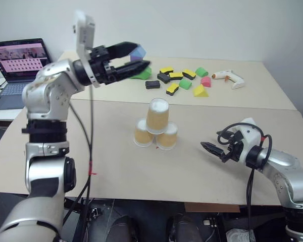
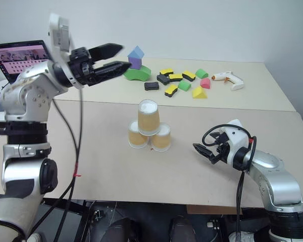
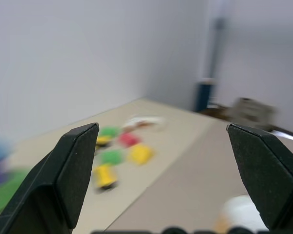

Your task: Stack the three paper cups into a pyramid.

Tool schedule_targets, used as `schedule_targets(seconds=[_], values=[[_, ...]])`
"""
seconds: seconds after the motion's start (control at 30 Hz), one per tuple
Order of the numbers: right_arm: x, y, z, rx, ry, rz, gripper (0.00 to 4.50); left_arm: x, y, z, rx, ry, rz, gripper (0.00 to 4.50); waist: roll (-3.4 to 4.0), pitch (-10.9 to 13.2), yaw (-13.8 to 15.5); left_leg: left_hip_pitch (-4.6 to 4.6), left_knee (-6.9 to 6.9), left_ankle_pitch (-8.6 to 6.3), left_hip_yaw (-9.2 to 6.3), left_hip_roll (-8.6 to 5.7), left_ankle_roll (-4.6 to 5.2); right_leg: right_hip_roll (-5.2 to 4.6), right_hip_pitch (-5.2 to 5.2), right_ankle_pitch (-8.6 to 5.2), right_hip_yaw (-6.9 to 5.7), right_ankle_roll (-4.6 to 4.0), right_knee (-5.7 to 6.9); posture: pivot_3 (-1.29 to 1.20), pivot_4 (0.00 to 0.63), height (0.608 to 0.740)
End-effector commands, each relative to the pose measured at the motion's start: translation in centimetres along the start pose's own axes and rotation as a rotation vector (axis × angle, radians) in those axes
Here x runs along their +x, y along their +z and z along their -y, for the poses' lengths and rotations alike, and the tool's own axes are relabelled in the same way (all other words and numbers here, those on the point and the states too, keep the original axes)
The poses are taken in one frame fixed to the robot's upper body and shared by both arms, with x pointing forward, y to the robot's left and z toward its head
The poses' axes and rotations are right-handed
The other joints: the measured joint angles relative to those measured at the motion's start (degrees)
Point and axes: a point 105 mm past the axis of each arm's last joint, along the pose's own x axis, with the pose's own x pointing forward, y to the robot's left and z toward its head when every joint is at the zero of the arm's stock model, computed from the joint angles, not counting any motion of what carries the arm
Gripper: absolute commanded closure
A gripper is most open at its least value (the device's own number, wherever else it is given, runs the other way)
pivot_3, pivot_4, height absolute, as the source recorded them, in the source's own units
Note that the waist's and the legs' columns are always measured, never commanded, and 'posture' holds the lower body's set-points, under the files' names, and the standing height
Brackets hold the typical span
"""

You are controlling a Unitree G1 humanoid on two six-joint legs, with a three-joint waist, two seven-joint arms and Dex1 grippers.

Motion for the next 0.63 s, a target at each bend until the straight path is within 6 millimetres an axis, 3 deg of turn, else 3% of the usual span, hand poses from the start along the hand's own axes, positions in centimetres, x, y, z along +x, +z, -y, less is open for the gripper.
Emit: schedule_targets(seconds=[0.03,0.17,0.33,0.47,0.63], values=[[-0.2,2.3,3.4,-0.049,-0.194,0.076,0.00,-3.8,0.4,-4.7,0.048,0.371,0.053,0.02,-0.05,0.03,0.08,-0.03,0.00,0.00,0.00,-0.01,0.00,0.01,-0.01,0.00,0.01,0.00,-0.01,0.00,0.150,0.703],[1.0,3.5,6.8,-0.067,-0.424,0.127,0.00,-9.3,-2.7,-8.4,0.057,0.723,0.028,0.02,-0.05,0.02,-0.31,0.04,-0.11,0.00,0.18,-0.07,0.00,-0.03,-0.10,0.01,0.11,0.00,0.01,0.00,0.150,0.703],[2.2,2.0,8.7,-0.053,-0.605,0.122,0.00,-15.5,-8.3,-10.4,0.059,1.066,-0.041,0.02,-0.07,0.01,0.24,0.02,-0.13,0.00,0.21,-0.04,-0.01,0.00,-0.12,0.00,0.11,0.00,-0.01,0.00,0.150,0.703],[2.6,0.5,8.5,-0.014,-0.625,0.115,0.00,-17.3,-10.0,-10.3,0.068,1.138,-0.041,0.02,-0.07,0.01,0.53,-0.10,-0.11,0.00,0.23,-0.10,0.00,-0.03,-0.19,0.00,0.04,0.01,0.00,0.00,0.150,0.703],[2.5,-1.2,8.3,-0.007,-0.615,0.083,0.00,-17.4,-9.8,-10.0,0.084,1.130,-0.018,0.02,-0.06,0.01,0.44,-0.10,-0.06,0.00,0.22,-0.07,0.00,-0.02,-0.19,0.00,0.04,0.01,0.07,0.00,0.150,0.703]])
